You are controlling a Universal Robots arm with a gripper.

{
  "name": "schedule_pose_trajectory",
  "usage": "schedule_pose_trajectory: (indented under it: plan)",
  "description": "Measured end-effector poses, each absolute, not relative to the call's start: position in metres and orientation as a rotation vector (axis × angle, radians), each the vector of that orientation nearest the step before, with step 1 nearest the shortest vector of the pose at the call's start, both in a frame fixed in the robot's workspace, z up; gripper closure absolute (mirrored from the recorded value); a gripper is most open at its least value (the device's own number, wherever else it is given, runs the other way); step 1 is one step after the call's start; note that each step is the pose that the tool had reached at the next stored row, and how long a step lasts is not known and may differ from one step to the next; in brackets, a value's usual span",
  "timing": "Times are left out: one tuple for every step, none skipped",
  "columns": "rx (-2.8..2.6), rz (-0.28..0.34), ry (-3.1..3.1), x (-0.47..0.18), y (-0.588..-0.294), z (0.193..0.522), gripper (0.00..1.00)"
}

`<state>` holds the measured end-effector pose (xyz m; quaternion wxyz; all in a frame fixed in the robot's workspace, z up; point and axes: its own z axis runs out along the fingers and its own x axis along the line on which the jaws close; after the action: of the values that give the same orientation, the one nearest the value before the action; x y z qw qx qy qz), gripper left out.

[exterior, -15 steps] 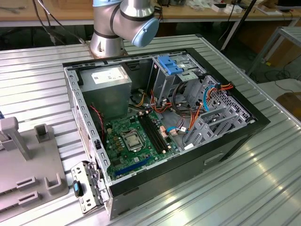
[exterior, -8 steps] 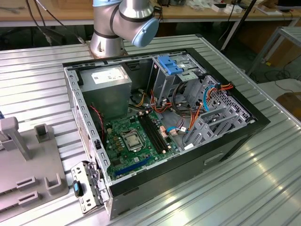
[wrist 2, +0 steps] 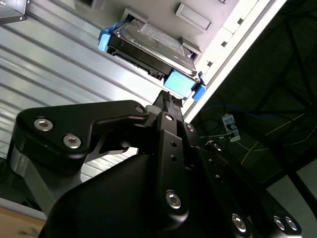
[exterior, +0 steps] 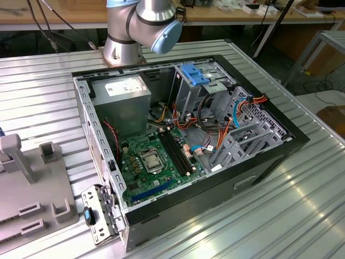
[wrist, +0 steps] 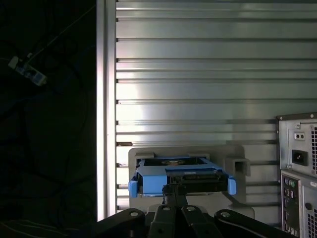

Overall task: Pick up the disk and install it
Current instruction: 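Reach for the disk, then pick up the disk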

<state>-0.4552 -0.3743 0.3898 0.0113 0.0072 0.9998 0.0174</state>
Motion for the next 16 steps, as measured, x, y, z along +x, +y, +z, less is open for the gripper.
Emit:
schedule_pose_trajectory:
  plan:
    - [0.022, 0.054, 3.118, -0.4552, -0.3743, 0.3899, 0.89]
    - [0.022, 0.054, 3.118, -0.4552, -0.3743, 0.3899, 0.89]
    - [0.022, 0.054, 3.118, -0.4552, -0.3743, 0.3899, 0.89]
    - [0.022, 0.054, 3.118, -0.4552, -0.3743, 0.3899, 0.89]
    - [0.023, 0.054, 3.118, -0.4552, -0.3743, 0.3899, 0.89]
    - [0.022, 0.054, 3.118, -0.4552, -0.3743, 0.3899, 0.89]
    - [0.022, 0.054, 3.118, -0.4552, -0.3743, 0.3899, 0.89]
    - [0.022, 0.054, 3.118, -0.4552, -0.3743, 0.3899, 0.89]
    - [0.022, 0.054, 3.118, -0.4553, -0.3743, 0.3898, 0.89]
    - [0.02, 0.054, 3.118, -0.4553, -0.3743, 0.3898, 0.89]
    - [0.014, 0.054, 3.119, -0.4553, -0.3743, 0.3899, 0.89]
    - [-0.012, 0.054, 3.119, -0.4554, -0.3742, 0.3899, 0.89]
    - [-0.046, 0.055, 3.119, -0.4555, -0.3742, 0.3899, 0.89]
    - [-0.074, 0.055, 3.119, -0.4555, -0.3742, 0.3899, 0.89]
    - [-0.105, 0.056, 3.118, -0.4555, -0.3742, 0.3899, 0.89]
    - [-0.136, 0.056, 3.117, -0.4554, -0.3743, 0.3898, 0.89]
